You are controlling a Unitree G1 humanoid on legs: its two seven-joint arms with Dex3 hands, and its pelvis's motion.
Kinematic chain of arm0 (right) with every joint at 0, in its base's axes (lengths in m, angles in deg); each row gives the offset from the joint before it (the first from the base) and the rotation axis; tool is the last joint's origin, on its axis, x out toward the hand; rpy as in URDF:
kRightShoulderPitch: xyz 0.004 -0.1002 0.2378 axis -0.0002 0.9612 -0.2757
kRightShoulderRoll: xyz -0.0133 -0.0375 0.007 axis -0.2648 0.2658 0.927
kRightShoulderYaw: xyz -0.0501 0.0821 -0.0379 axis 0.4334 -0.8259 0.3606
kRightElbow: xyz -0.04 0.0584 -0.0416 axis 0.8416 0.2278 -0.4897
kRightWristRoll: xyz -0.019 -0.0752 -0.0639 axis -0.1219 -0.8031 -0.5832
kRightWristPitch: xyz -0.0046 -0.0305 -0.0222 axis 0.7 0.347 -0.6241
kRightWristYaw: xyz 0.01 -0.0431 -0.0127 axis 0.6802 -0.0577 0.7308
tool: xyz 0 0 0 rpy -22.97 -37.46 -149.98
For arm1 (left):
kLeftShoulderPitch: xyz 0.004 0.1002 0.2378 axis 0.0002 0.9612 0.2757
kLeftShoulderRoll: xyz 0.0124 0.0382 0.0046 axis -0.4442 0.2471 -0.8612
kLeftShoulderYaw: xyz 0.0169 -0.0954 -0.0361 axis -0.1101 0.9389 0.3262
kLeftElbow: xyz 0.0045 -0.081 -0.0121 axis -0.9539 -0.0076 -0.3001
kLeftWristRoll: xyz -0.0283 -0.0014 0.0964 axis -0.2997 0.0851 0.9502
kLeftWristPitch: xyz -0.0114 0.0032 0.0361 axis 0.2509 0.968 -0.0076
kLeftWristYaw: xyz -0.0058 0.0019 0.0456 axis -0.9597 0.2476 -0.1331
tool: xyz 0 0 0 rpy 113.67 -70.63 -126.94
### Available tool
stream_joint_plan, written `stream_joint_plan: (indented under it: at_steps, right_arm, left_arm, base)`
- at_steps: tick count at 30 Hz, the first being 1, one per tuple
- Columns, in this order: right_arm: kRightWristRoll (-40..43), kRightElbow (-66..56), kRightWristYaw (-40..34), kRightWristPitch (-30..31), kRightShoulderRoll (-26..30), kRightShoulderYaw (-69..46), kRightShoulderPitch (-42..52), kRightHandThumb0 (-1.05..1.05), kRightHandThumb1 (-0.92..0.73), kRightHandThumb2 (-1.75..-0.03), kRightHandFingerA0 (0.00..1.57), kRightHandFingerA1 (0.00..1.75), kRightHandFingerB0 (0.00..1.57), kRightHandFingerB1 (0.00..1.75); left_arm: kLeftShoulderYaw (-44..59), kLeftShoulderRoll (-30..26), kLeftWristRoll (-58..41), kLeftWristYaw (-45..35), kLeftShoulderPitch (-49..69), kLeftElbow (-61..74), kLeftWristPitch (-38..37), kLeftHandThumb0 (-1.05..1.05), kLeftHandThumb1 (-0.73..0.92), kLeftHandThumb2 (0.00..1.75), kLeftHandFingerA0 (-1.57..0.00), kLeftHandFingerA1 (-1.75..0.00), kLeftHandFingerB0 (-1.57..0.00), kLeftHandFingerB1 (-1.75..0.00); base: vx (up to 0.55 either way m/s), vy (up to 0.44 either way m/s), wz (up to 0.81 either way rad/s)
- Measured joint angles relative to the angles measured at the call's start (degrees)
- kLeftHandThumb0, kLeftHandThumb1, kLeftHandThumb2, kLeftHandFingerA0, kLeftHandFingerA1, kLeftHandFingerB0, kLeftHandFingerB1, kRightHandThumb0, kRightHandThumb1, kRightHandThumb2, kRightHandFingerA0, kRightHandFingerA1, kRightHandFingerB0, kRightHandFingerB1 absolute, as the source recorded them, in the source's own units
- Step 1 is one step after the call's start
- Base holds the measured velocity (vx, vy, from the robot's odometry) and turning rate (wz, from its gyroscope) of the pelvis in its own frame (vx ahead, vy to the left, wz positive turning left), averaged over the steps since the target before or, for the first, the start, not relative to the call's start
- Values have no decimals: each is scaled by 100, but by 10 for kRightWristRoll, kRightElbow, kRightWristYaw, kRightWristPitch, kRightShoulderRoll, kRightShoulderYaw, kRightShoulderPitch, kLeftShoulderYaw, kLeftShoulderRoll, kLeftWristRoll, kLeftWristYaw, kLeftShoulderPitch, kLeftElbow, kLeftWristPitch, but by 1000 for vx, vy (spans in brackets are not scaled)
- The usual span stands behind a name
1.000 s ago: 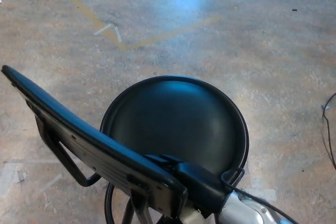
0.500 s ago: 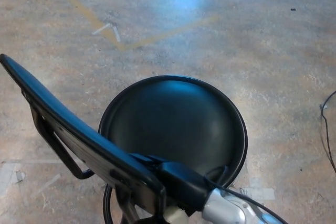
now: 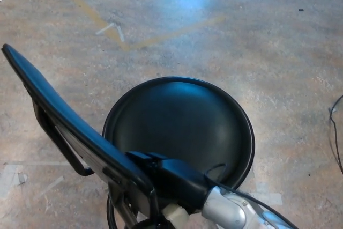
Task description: Use the right hand to rotate the back of the chair to its left.
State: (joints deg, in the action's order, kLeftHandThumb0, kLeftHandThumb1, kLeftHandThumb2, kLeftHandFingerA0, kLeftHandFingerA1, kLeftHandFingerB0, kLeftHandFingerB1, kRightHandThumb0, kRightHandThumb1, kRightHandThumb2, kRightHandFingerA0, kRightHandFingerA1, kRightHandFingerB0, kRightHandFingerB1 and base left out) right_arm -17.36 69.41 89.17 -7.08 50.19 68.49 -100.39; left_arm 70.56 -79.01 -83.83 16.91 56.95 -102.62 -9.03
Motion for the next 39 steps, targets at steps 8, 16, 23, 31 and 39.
stream_joint_plan:
  at_steps: [8,16,23,31,39]
  right_arm:
    - [20,-113,-8,-11,109,-90,91,-105,-75,-67,0,6,0,11]
    - [61,-148,-17,-38,190,-188,182,-105,-76,-65,0,0,0,1]
    - [89,-71,-39,-73,220,-261,203,-105,-75,-55,0,12,0,8]
    - [126,123,-48,-69,201,-323,164,-105,-85,-75,0,72,0,50]
    - [144,256,-70,-11,179,-356,137,-105,-92,-88,0,108,0,73]
  left_arm:
    - [1,0,0,2,-1,0,0,-46,83,65,-48,-44,-47,-40]
    - [-3,0,1,2,-2,0,0,-45,83,65,-48,-44,-47,-41]
    - [-6,0,2,5,-2,0,0,-47,83,65,-47,-43,-47,-40]
    - [-10,0,2,6,-3,0,0,-47,83,65,-45,-44,-45,-40]
    - [-9,0,2,6,1,0,0,-49,66,101,-37,-56,-35,-54]
  base:
    - [0,0,1]
    - [0,0,0]
    - [0,0,0]
    - [0,0,0]
    - [0,0,0]
